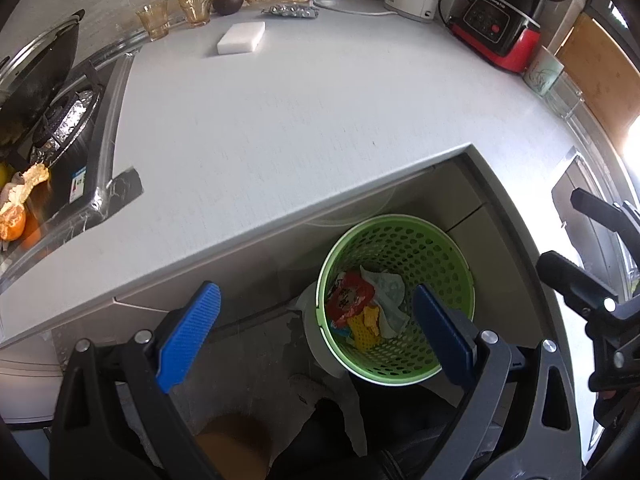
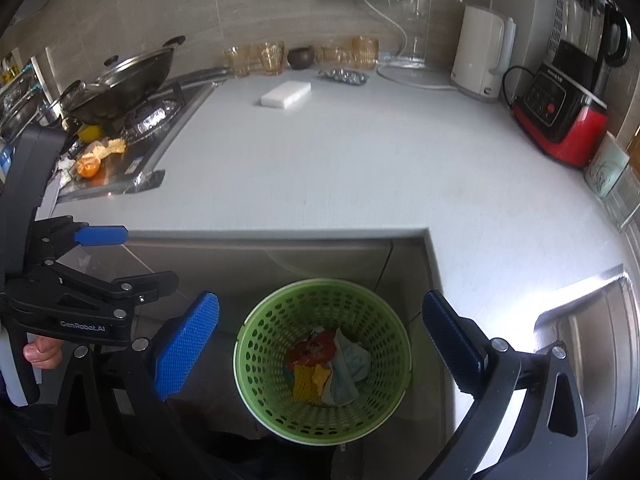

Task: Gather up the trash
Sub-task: 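Grasp the white sponge with left tool while right tool grasps silver blister pack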

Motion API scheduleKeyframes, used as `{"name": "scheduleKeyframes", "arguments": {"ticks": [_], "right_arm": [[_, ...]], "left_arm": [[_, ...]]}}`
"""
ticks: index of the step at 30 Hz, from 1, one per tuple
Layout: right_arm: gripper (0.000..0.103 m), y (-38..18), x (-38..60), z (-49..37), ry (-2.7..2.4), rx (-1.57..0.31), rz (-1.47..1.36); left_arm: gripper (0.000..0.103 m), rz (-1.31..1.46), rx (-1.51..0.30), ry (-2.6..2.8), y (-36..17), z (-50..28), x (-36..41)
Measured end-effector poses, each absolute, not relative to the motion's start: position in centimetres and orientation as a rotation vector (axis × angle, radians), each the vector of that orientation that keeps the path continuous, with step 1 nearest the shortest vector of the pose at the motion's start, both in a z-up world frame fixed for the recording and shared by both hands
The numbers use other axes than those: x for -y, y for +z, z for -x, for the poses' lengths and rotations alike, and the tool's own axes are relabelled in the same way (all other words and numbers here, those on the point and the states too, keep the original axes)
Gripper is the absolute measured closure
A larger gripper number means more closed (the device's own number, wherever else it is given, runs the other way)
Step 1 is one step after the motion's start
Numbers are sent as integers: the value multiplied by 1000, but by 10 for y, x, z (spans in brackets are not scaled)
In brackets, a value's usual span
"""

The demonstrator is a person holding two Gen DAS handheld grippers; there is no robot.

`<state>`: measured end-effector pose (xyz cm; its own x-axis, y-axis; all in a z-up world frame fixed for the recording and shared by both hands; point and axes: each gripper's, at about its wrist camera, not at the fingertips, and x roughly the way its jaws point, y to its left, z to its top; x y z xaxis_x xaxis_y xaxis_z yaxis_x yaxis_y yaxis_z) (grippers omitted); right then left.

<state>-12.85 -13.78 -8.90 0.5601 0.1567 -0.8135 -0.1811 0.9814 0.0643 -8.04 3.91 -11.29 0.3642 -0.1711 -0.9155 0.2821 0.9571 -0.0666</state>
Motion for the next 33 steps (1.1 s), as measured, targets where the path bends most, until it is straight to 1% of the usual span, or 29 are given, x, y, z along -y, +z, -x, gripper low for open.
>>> {"name": "scheduleKeyframes", "arguments": {"ticks": [4,9,18,33], "right_arm": [[2,-81,141,114,196,-945,24],[2,-77,148,87,210,-941,30],[2,-81,172,-6,295,-938,73],[2,-115,187,-196,447,-929,107]], "left_arm": [[11,-99,-1142,-277,-107,65,-39],[10,-90,-1093,-231,-98,24,-39],[9,-62,-1030,-141,-95,-69,-32],[9,4,-1061,-44,-142,-226,-29]]}}
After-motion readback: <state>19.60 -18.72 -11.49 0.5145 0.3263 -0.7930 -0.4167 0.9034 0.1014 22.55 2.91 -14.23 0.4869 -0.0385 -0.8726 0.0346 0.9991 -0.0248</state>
